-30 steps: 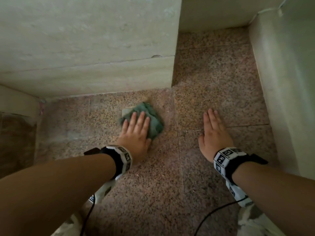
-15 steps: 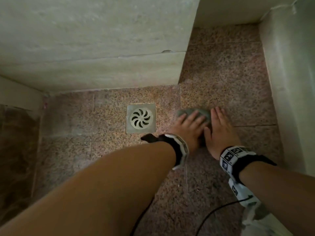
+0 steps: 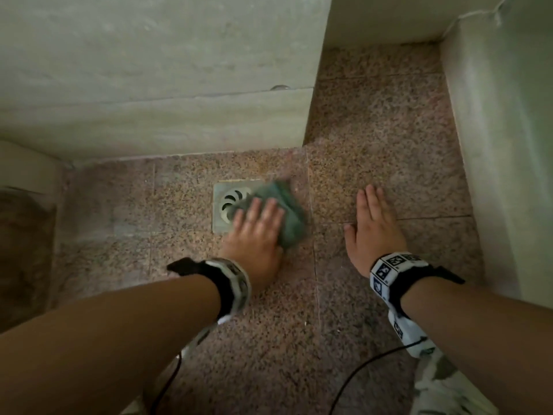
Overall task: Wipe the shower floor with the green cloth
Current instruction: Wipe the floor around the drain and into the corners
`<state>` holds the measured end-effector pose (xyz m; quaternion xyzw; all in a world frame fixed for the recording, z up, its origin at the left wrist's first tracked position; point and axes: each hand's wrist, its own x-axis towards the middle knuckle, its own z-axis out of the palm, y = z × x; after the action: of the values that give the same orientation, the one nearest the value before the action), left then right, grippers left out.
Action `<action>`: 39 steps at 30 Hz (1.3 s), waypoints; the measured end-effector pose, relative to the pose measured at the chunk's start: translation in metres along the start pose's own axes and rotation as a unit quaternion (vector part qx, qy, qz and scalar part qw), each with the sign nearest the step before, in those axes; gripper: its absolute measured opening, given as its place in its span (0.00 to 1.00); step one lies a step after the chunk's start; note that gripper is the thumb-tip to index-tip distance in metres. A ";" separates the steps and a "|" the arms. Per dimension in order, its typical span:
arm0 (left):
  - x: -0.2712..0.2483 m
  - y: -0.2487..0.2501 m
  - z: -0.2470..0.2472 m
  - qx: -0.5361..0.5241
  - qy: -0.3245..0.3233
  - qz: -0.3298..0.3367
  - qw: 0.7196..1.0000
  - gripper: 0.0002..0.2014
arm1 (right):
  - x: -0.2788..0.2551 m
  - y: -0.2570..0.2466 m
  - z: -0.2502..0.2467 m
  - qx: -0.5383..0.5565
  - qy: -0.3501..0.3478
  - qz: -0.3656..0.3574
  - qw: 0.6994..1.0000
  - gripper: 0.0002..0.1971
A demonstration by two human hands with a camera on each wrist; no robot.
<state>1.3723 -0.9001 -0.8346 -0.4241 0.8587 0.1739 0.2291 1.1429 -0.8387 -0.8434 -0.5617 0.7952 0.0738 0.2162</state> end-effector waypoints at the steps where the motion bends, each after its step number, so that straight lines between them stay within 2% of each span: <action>1: -0.008 0.017 0.006 0.018 -0.017 0.068 0.997 0.37 | 0.000 -0.002 0.000 0.001 0.007 0.000 1.000 0.35; 3: -0.021 0.049 0.019 0.055 -0.067 0.174 0.981 0.36 | 0.000 -0.004 0.000 0.006 0.011 0.004 1.000 0.36; 5: -0.024 0.064 0.026 0.062 -0.089 0.210 0.972 0.35 | 0.000 -0.004 0.001 0.010 0.007 0.004 1.000 0.37; 7: -0.018 0.056 0.023 0.040 -0.055 0.180 0.981 0.36 | 0.001 -0.002 0.001 0.005 0.009 -0.004 1.000 0.41; 11: 0.010 -0.003 -0.001 0.010 0.012 0.008 1.000 0.36 | 0.000 0.000 -0.002 -0.008 -0.020 0.002 1.000 0.50; 14: 0.020 -0.038 -0.015 -0.001 0.003 -0.059 0.998 0.36 | 0.001 -0.004 -0.006 -0.020 -0.054 0.014 0.998 0.53; 16: 0.020 -0.034 -0.012 -0.012 -0.005 -0.078 0.997 0.36 | 0.001 -0.006 -0.007 -0.021 -0.058 0.018 0.998 0.54; 18: 0.016 -0.012 -0.006 -0.026 -0.007 -0.081 0.996 0.37 | 0.002 -0.006 -0.005 -0.020 -0.051 0.019 0.998 0.54; 23: 0.006 0.031 0.007 0.001 -0.027 0.039 0.999 0.38 | 0.001 -0.006 0.001 -0.006 -0.014 0.010 1.000 0.54; 25: 0.008 0.028 0.007 0.019 -0.019 0.055 0.998 0.37 | 0.001 -0.005 0.002 -0.010 -0.010 0.009 1.000 0.54; 27: 0.013 0.014 0.003 0.018 0.000 0.027 0.999 0.35 | 0.001 -0.006 0.002 -0.017 -0.014 0.011 1.000 0.54; 30: 0.023 -0.016 -0.010 -0.023 0.007 -0.053 0.998 0.33 | 0.003 -0.007 0.000 -0.024 -0.030 0.018 0.999 0.54; 33: 0.026 -0.025 -0.017 -0.008 -0.015 -0.053 0.998 0.34 | 0.002 -0.008 -0.002 -0.032 -0.040 0.015 0.999 0.54; 37: 0.028 -0.006 -0.014 -0.028 -0.012 -0.085 0.996 0.36 | 0.001 -0.009 -0.004 -0.033 -0.042 0.020 0.998 0.54; 39: 0.026 0.001 -0.012 -0.011 -0.013 -0.066 0.998 0.36 | 0.002 -0.010 -0.004 -0.032 -0.042 0.018 0.998 0.54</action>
<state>1.3550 -0.9222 -0.8382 -0.4801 0.8239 0.1734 0.2463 1.1505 -0.8452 -0.8389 -0.5504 0.7926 0.1266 0.2297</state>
